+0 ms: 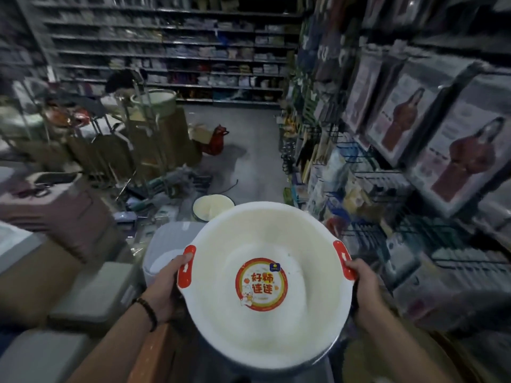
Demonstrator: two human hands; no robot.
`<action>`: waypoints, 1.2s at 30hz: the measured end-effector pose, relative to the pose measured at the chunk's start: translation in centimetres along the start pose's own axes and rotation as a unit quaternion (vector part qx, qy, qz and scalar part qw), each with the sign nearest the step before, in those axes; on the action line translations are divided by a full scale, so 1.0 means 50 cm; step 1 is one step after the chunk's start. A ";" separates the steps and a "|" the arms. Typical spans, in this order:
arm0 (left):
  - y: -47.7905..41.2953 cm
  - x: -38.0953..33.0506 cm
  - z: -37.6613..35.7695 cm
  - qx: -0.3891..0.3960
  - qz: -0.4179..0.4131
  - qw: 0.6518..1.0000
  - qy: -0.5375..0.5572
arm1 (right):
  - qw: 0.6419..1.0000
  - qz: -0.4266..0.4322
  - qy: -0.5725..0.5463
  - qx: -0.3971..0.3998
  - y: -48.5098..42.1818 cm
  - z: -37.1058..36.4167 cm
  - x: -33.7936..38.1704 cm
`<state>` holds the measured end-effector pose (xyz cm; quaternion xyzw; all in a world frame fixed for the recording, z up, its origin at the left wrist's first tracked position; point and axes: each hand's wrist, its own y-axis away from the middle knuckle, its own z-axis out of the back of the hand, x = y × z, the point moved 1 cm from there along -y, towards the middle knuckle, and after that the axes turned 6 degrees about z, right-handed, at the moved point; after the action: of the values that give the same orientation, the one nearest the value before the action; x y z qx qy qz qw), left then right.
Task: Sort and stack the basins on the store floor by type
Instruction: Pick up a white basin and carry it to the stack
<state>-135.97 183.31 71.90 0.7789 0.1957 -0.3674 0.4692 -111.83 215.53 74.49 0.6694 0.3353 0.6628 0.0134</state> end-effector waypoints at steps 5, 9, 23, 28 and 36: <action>-0.274 -0.127 -0.003 0.034 0.038 0.997 -0.053 | 0.999 0.039 0.011 -0.004 -0.219 -0.142 0.091; -0.435 -0.252 -0.035 0.076 0.085 0.989 -0.098 | 0.999 0.024 0.047 0.011 -0.381 -0.228 0.175; -0.957 -0.573 -0.092 -0.062 0.109 0.990 -0.057 | 0.989 -0.026 0.101 0.106 -1.101 -0.677 0.354; -1.090 -0.666 -0.096 -0.146 0.096 0.985 -0.002 | 0.973 -0.063 0.145 0.167 -1.306 -0.878 0.402; -1.354 -0.724 -0.003 -0.200 0.121 0.971 0.058 | 0.914 -0.114 0.283 0.268 -1.571 -1.216 0.372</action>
<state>-203.56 217.59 59.56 0.7067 0.1968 -0.2156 0.6445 -202.11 259.14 61.84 0.3894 0.5641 0.7039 -0.1861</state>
